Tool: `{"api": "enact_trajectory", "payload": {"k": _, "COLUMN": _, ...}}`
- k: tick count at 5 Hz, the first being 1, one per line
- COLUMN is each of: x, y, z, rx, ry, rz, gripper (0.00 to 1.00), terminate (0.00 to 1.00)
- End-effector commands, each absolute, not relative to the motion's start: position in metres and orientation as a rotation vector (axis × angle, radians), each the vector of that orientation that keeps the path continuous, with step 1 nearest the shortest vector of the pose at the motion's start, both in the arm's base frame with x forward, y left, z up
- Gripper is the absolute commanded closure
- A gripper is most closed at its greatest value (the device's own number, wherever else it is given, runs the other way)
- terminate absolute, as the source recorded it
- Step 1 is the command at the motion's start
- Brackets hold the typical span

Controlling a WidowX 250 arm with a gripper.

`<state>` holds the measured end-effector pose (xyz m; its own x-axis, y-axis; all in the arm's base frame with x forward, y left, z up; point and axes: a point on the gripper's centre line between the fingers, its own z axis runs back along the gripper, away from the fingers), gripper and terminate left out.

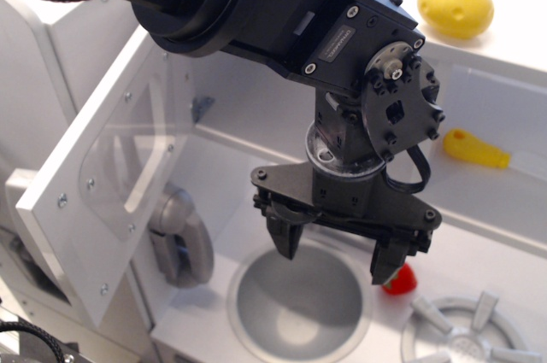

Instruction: Close microwave

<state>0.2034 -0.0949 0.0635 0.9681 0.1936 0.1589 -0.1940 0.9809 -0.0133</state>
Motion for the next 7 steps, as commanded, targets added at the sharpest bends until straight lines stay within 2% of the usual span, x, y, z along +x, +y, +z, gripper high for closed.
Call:
{"api": "enact_trajectory", "payload": {"k": 1, "x": 0.203, "y": -0.095, "z": 0.063, "rx": 0.002, "ry": -0.16, "rz": 0.196, "gripper": 0.0, "terminate": 0.0}}
{"api": "enact_trajectory", "payload": {"k": 2, "x": 0.207, "y": -0.095, "z": 0.084, "rx": -0.049, "ry": -0.166, "rz": 0.217, "gripper": 0.0, "terminate": 0.0}}
{"api": "enact_trajectory", "payload": {"k": 3, "x": 0.202, "y": -0.084, "z": 0.122, "rx": -0.081, "ry": -0.188, "rz": 0.243, "gripper": 0.0, "terminate": 0.0}}
{"api": "enact_trajectory", "payload": {"k": 4, "x": 0.191, "y": -0.059, "z": 0.154, "rx": -0.076, "ry": -0.214, "rz": 0.243, "gripper": 0.0, "terminate": 0.0}}
{"api": "enact_trajectory", "payload": {"k": 5, "x": 0.182, "y": -0.027, "z": 0.18, "rx": -0.118, "ry": -0.265, "rz": 0.249, "gripper": 0.0, "terminate": 0.0}}
{"api": "enact_trajectory", "payload": {"k": 6, "x": 0.179, "y": 0.004, "z": 0.187, "rx": -0.109, "ry": -0.254, "rz": 0.267, "gripper": 0.0, "terminate": 0.0}}
{"api": "enact_trajectory", "payload": {"k": 7, "x": 0.175, "y": 0.03, "z": 0.168, "rx": -0.086, "ry": -0.239, "rz": 0.265, "gripper": 0.0, "terminate": 0.0}}
